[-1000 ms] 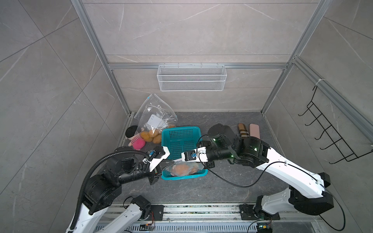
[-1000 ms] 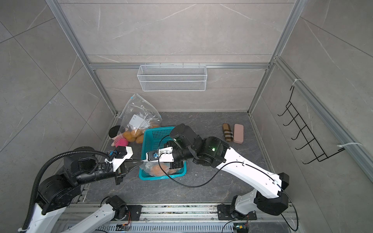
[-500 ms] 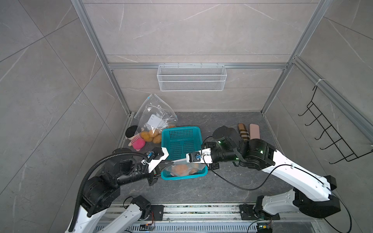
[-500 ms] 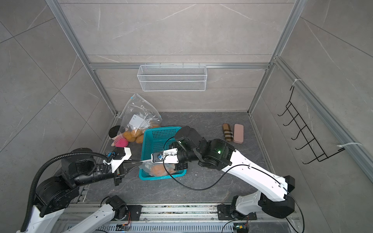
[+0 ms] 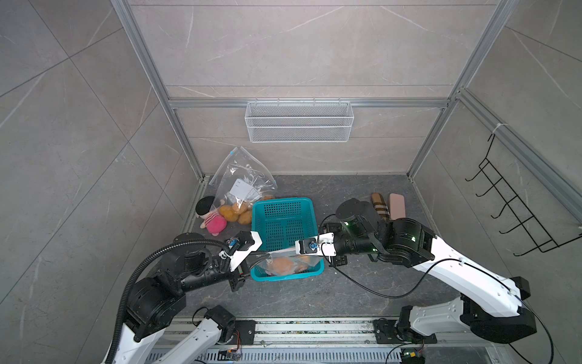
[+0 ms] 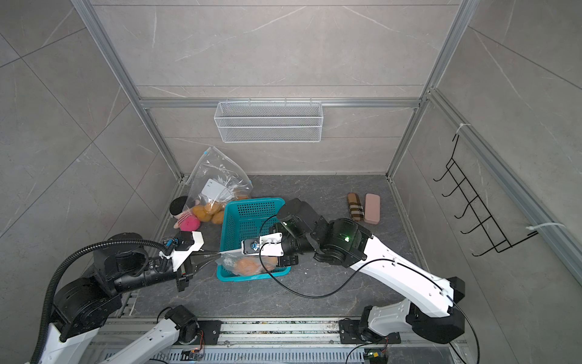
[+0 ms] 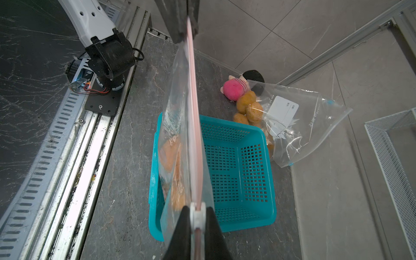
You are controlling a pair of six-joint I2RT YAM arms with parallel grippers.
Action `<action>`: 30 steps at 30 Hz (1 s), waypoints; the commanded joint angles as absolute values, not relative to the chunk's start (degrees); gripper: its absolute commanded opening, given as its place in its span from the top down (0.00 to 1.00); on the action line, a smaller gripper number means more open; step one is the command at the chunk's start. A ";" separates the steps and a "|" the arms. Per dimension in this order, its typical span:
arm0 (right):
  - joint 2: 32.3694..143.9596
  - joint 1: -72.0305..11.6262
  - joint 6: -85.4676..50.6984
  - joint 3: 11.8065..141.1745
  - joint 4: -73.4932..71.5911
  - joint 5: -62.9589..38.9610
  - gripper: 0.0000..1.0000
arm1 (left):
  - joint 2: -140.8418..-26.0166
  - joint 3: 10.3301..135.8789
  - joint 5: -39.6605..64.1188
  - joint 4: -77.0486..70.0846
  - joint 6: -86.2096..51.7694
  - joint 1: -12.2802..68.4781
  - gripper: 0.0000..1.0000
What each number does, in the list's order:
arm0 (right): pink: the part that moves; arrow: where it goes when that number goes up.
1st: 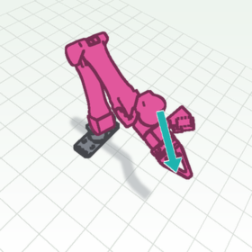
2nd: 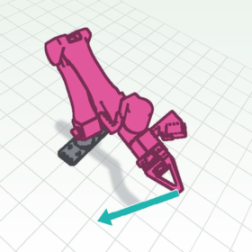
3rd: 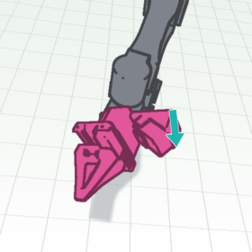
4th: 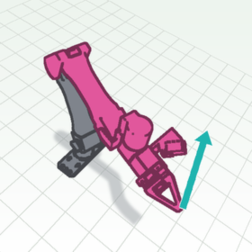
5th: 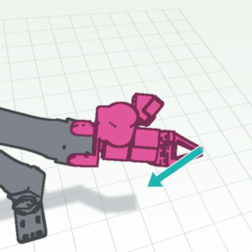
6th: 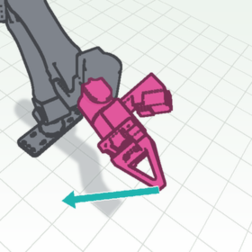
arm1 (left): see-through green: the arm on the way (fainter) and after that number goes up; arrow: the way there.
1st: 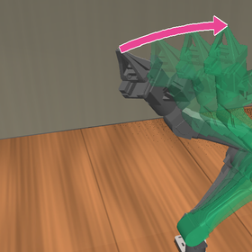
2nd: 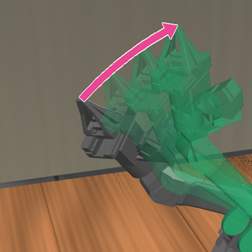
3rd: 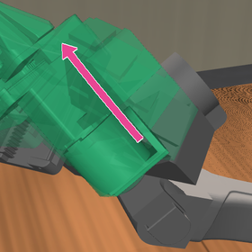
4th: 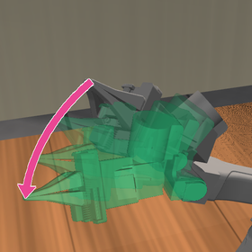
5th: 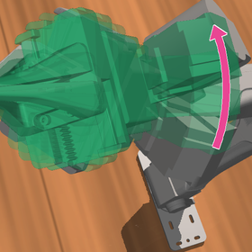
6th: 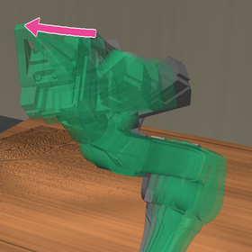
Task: Put the potatoes into a zipper bag and zip it
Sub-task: Zip the zipper on the zipper food storage bag.
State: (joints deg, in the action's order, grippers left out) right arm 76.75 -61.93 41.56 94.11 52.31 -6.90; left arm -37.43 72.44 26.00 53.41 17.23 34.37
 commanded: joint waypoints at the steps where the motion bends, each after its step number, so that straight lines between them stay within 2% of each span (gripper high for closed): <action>1: 75.15 -60.77 40.25 92.72 58.96 -2.91 0.96 | -35.68 74.81 25.40 51.89 18.52 34.24 1.00; 30: 72.45 -59.59 40.17 90.02 59.06 -0.27 0.96 | -34.75 74.27 22.80 52.82 18.81 34.26 1.00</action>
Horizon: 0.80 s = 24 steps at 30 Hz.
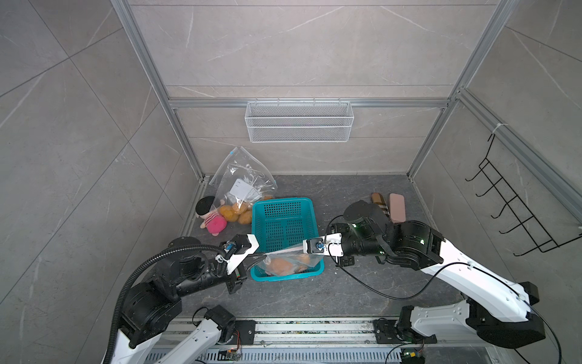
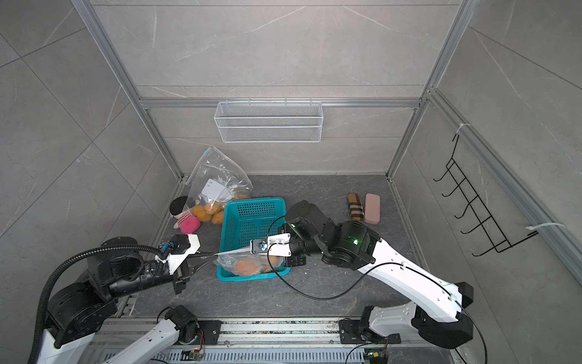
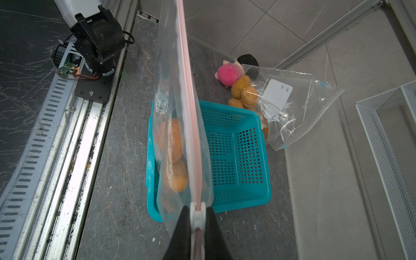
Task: Put the potatoes into a zipper bag and zip it
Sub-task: Zip the zipper on the zipper food storage bag.
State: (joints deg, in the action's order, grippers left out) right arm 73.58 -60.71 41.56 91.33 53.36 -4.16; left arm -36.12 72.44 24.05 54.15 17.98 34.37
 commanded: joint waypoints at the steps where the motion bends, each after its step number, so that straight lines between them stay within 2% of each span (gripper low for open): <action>1: 72.39 -59.50 40.17 89.91 59.06 -0.26 0.96 | -34.86 74.31 22.78 52.82 18.84 34.25 1.00; 24: 71.36 -57.44 40.08 88.66 60.12 1.48 0.96 | -34.26 74.09 21.06 53.46 19.14 34.31 1.00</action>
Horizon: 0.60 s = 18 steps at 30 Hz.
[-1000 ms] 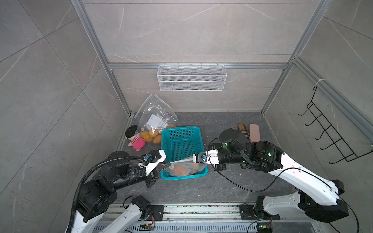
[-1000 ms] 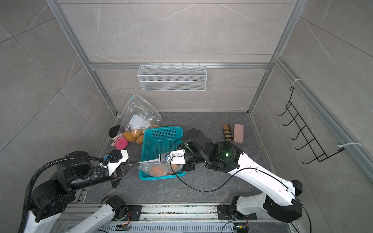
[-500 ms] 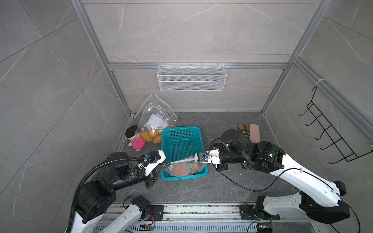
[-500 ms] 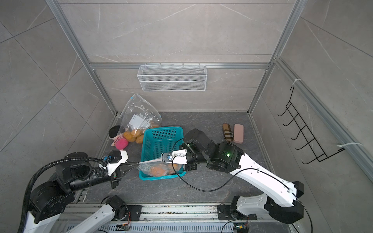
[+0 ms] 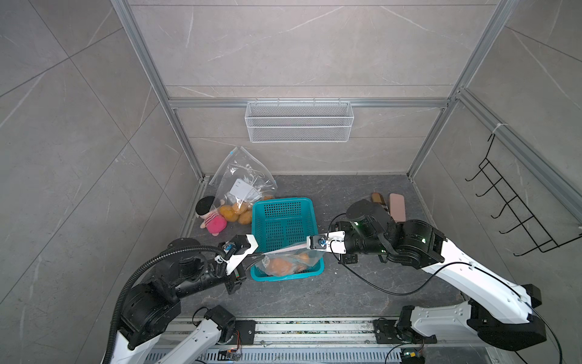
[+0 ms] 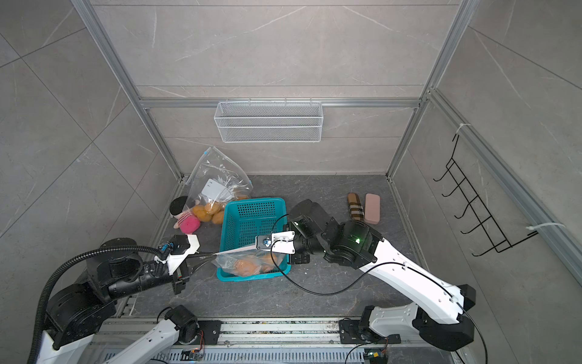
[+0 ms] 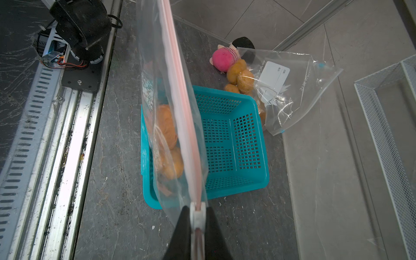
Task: Put the potatoes into a zipper bag and zip it
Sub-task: Zip the zipper on the zipper food storage bag.
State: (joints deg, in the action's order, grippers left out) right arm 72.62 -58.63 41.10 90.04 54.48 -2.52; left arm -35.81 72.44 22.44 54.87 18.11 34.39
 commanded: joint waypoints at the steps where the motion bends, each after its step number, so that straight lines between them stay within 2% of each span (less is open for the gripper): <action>1: 71.27 -57.34 40.08 88.53 60.20 1.49 0.96 | -34.21 74.09 21.01 53.47 19.25 34.21 1.00; 18: 69.99 -56.09 40.36 88.13 60.93 2.83 0.96 | -34.10 74.02 20.76 53.88 19.40 34.27 1.00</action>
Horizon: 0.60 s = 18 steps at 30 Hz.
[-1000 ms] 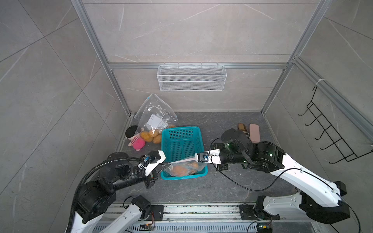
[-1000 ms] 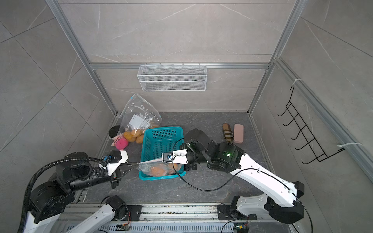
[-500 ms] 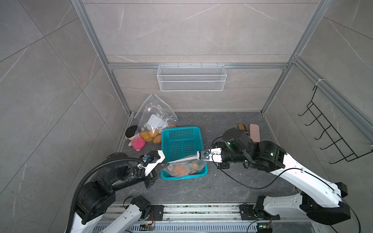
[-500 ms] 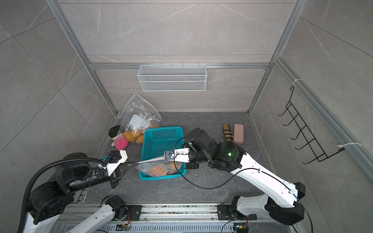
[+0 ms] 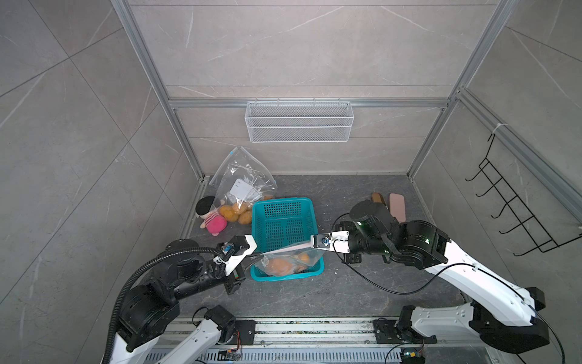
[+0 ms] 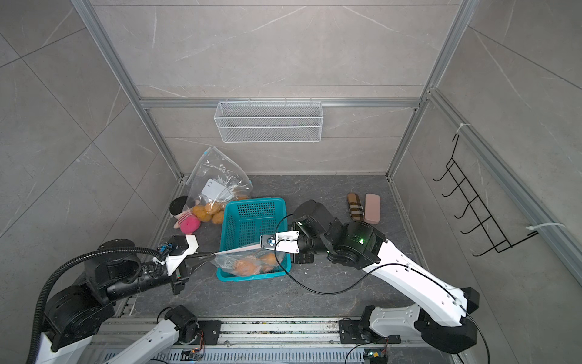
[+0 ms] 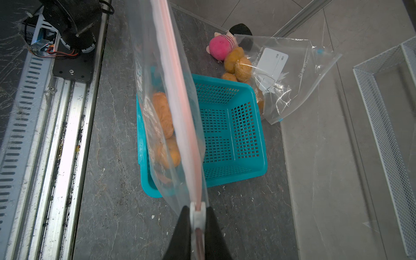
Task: Put the potatoes into a zipper bag and zip it
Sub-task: Zip the zipper on the zipper food storage bag.
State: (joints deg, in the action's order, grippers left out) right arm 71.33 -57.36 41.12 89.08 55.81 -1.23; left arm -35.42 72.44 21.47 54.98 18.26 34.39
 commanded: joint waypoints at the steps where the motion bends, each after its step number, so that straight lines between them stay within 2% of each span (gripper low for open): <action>1: 69.88 -55.91 40.34 88.07 60.86 2.66 0.96 | -34.10 73.92 20.75 53.74 19.35 34.26 1.00; 18: 68.81 -54.69 40.34 87.46 60.56 2.29 0.96 | -33.71 73.52 20.74 54.05 19.42 34.28 1.00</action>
State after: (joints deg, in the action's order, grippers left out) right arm 70.15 -55.70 41.12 88.58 55.99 -1.21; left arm -34.68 72.44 21.10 55.05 18.28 34.39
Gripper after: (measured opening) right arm 0.104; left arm 0.055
